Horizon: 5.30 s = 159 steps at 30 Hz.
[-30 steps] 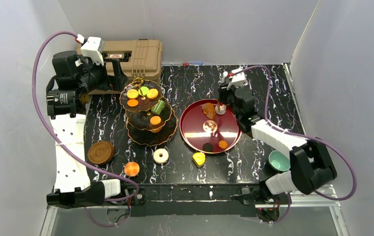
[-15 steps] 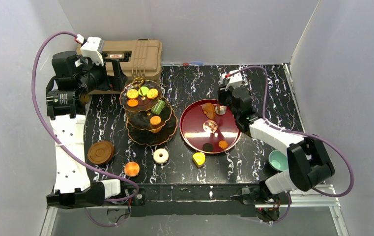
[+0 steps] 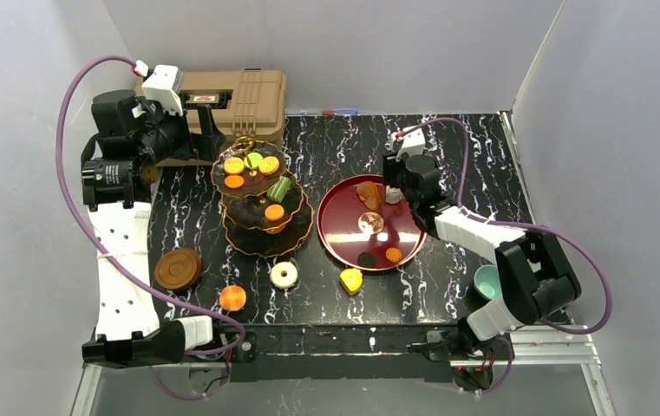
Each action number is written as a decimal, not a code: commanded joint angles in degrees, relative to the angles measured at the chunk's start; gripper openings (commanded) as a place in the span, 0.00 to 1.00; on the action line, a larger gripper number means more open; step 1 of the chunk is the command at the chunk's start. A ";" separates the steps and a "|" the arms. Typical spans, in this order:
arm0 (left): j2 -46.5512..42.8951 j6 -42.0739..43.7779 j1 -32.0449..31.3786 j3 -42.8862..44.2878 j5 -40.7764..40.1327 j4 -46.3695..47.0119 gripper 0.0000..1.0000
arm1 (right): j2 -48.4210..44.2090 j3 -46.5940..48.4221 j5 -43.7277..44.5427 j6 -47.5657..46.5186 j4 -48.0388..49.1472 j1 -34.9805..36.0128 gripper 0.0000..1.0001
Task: Serve the afternoon tea
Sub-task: Pick up the desert from the tray, then place the desert on the desert table, then pick up the desert from the tray.
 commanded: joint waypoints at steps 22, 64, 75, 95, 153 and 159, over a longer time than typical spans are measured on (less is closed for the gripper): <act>-0.68 0.50 0.37 -0.19 1.54 0.78 0.98 | -1.06 3.76 -1.94 -1.28 5.30 -0.98 0.31; -0.56 1.37 0.43 1.98 0.37 -1.51 0.98 | 3.79 6.91 9.58 5.27 18.85 35.59 0.35; -0.67 1.42 0.43 1.46 0.37 -1.09 0.98 | 6.80 7.63 10.46 5.06 21.19 35.59 0.55; -1.23 1.54 0.42 1.48 0.84 -1.06 0.98 | -5.56 2.63 13.58 1.15 16.00 35.10 0.47; -0.29 1.48 0.41 1.22 1.69 -0.32 0.98 | 4.37 2.05 -10.82 5.79 18.94 0.49 0.18; -0.55 1.37 0.38 1.25 1.05 -0.23 0.98 | -4.79 1.68 -11.46 3.05 14.17 4.83 0.18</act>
